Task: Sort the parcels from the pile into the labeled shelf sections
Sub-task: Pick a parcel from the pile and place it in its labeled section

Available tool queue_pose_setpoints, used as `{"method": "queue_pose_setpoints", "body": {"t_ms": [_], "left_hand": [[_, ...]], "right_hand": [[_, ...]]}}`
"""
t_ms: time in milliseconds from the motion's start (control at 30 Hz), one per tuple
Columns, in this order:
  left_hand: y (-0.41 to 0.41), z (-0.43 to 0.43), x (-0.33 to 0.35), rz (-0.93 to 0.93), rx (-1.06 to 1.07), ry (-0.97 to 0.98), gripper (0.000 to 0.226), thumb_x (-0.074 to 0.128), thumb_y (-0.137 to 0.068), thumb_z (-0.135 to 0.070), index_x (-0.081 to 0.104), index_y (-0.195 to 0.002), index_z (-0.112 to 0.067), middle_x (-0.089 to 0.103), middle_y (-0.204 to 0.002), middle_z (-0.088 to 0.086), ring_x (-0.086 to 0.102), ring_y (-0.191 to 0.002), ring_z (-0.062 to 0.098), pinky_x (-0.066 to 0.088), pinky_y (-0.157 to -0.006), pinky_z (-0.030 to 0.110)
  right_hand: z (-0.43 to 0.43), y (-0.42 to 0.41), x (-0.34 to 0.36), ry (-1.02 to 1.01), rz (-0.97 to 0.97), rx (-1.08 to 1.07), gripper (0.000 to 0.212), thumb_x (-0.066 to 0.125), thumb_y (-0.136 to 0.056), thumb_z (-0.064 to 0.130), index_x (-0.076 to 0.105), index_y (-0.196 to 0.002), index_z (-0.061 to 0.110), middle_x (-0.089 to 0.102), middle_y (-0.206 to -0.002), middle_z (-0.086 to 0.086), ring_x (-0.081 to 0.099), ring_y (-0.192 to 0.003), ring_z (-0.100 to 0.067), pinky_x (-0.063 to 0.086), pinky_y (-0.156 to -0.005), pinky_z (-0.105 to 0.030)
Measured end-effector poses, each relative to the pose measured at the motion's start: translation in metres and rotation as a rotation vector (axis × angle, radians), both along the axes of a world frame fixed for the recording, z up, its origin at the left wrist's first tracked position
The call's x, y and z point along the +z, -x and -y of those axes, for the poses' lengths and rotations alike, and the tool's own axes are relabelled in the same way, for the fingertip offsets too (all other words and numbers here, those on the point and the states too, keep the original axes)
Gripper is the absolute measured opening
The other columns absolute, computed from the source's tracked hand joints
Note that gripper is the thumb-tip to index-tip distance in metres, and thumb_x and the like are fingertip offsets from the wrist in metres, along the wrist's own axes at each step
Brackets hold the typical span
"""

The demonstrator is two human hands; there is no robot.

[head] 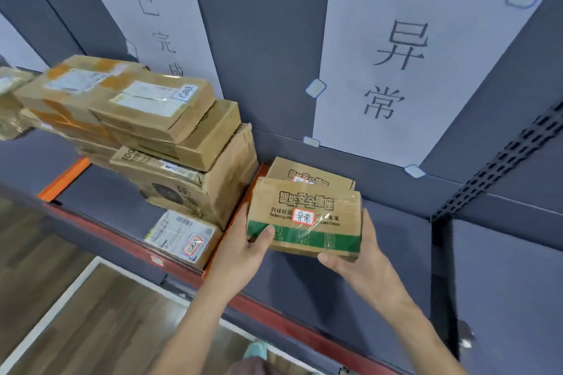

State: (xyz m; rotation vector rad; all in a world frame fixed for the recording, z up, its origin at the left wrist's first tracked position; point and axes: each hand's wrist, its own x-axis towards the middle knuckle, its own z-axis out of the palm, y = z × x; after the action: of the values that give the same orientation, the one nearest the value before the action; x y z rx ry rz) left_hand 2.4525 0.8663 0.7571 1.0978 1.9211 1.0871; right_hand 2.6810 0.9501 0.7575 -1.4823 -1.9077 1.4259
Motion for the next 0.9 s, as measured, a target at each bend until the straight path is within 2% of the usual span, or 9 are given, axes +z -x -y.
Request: {"method": "queue_pose_setpoints", "body": {"t_ms": [100,233,300,367,433,533,600,767,900], "left_hand": [[0.029,-0.022,-0.002,-0.046,-0.052,-0.007,0.041,0.059,-0.101,-0.029,0.046,-0.127,-0.058,0.063,-0.122,-0.034,0.055,-0.116,-0.014,0.043,-0.093,0.014],[0.052,-0.051,-0.008,-0.087,-0.128,0.028,0.043,0.059,-0.100,-0.027,0.049,-0.142,-0.032,0.063,-0.133,-0.015,0.057,-0.126,0.007,0.044,-0.109,0.037],[0.055,-0.059,-0.010,-0.096,-0.168,0.068,0.053,0.058,-0.101,-0.030,0.041,-0.151,-0.028,0.060,-0.141,-0.012,0.054,-0.132,0.010,0.042,-0.113,0.037],[0.056,-0.063,-0.011,-0.099,-0.197,0.088,0.061,0.058,-0.101,-0.032,0.033,-0.157,-0.027,0.056,-0.145,-0.011,0.053,-0.134,0.011,0.041,-0.113,0.036],[0.057,-0.064,-0.011,-0.086,-0.224,0.084,0.066,0.059,-0.100,-0.032,0.029,-0.159,-0.026,0.055,-0.147,-0.009,0.053,-0.134,0.012,0.041,-0.114,0.038],[0.063,-0.069,-0.011,-0.052,-0.239,0.082,0.067,0.063,-0.099,-0.029,0.031,-0.157,-0.030,0.060,-0.139,-0.016,0.061,-0.117,-0.003,0.045,-0.110,0.035],[0.067,-0.074,-0.010,-0.027,-0.253,0.069,0.063,0.066,-0.097,-0.027,0.037,-0.152,-0.033,0.064,-0.131,-0.022,0.061,-0.113,-0.007,0.047,-0.108,0.035],[0.070,-0.091,-0.005,-0.014,-0.261,0.077,0.063,0.068,-0.097,-0.025,0.039,-0.153,-0.025,0.066,-0.133,-0.013,0.062,-0.121,0.005,0.046,-0.110,0.041],[0.070,-0.102,-0.004,-0.035,-0.251,0.085,0.059,0.068,-0.096,-0.029,0.042,-0.150,-0.027,0.066,-0.130,-0.015,0.062,-0.119,0.007,0.048,-0.108,0.041]], "right_hand": [[-0.001,0.024,0.003,-0.058,0.040,-0.081,0.090,0.081,-0.082,0.035,0.012,-0.112,0.084,0.060,-0.106,0.047,0.058,-0.093,0.024,0.041,-0.074,-0.014],[-0.003,0.049,0.005,-0.103,0.107,-0.184,0.083,0.080,-0.082,0.037,0.015,-0.105,0.084,0.055,-0.098,0.055,0.053,-0.084,0.031,0.038,-0.068,-0.011],[-0.002,0.055,0.004,-0.102,0.150,-0.225,0.073,0.077,-0.083,0.040,0.021,-0.107,0.079,0.057,-0.097,0.052,0.055,-0.088,0.027,0.040,-0.069,-0.014],[0.000,0.058,0.000,-0.093,0.172,-0.253,0.065,0.074,-0.086,0.043,0.026,-0.124,0.066,0.063,-0.106,0.040,0.060,-0.104,0.008,0.048,-0.078,-0.026],[0.001,0.060,0.000,-0.088,0.192,-0.272,0.070,0.072,-0.087,0.046,0.024,-0.137,0.058,0.062,-0.115,0.033,0.058,-0.114,-0.010,0.049,-0.087,-0.036],[-0.002,0.061,-0.002,-0.111,0.200,-0.270,0.067,0.072,-0.088,0.046,0.021,-0.128,0.065,0.059,-0.112,0.039,0.060,-0.110,-0.008,0.046,-0.081,-0.029],[-0.006,0.062,-0.001,-0.107,0.215,-0.270,0.065,0.071,-0.088,0.047,0.022,-0.128,0.063,0.061,-0.115,0.034,0.059,-0.111,-0.011,0.048,-0.087,-0.035],[-0.023,0.064,-0.001,-0.117,0.212,-0.291,0.058,0.071,-0.089,0.044,0.029,-0.128,0.055,0.066,-0.113,0.030,0.061,-0.111,-0.012,0.052,-0.094,-0.043],[-0.034,0.066,-0.002,-0.111,0.230,-0.303,0.068,0.068,-0.090,0.047,0.025,-0.143,0.047,0.064,-0.121,0.022,0.059,-0.115,-0.017,0.051,-0.096,-0.044]]}}
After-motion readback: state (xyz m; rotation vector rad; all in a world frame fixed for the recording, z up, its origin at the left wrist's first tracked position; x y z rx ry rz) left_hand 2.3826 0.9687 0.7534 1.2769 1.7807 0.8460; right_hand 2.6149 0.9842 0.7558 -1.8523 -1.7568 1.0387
